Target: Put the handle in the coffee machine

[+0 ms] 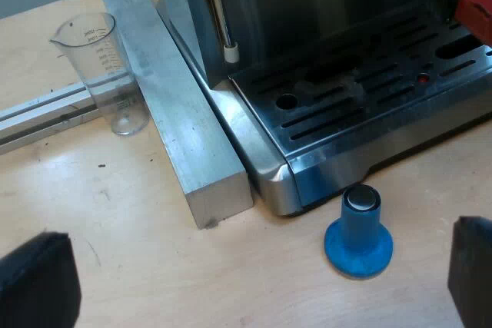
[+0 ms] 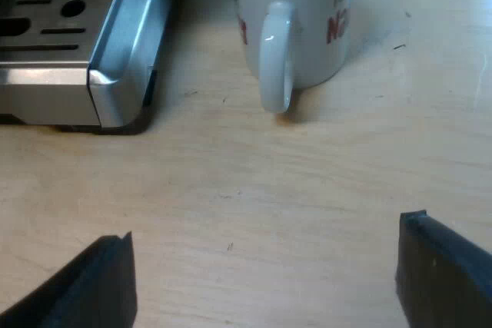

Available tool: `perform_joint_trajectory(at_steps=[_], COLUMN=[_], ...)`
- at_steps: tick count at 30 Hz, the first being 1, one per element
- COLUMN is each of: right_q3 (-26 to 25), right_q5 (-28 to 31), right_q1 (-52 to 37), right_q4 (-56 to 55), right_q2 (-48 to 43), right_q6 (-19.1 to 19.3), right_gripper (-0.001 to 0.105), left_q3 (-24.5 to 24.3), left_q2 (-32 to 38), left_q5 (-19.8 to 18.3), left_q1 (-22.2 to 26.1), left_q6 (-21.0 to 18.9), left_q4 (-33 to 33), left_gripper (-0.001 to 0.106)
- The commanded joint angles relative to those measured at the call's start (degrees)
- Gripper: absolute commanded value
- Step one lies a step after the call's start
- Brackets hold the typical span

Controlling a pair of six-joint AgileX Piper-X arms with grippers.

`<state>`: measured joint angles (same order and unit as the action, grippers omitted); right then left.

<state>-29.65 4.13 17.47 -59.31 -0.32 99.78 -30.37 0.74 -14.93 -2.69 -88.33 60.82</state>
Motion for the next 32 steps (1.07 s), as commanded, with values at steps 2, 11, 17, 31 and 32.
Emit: perform_joint_trajectory(at_steps=[2,11,17,31,32], right_q3=[-0.3,-0.3,-0.3,-0.3,-0.3], right_q5=[-0.2,-0.2,-0.2,-0.2,-0.2], right_q1=[-8.2,-12.5,-12.5,-12.5,-12.5], right_q4=[0.7,0.7,0.7,0.7,0.7], right_q2=[-2.6,-2.6,-2.6,-2.6,-2.6], right_q6=[0.3,0.3,0.3,0.3,0.3], right_gripper=[0.071,0.071,0.071,0.071,0.071], left_q3=[-0.2,-0.2,-0.2,-0.2,-0.2], left_q2=[7.9,7.9,7.9,7.9,7.9], left_q5=[-0.3,-0.3,-0.3,-0.3,-0.3], left_q1=[0.0,0.0,0.0,0.0,0.0], left_q6=[-0.2,-0.2,-0.2,-0.2,-0.2], left_q4=[-0.2,-0.2,-0.2,-0.2,-0.2], left_gripper=[0.105,0.105,0.105,0.105,0.105])
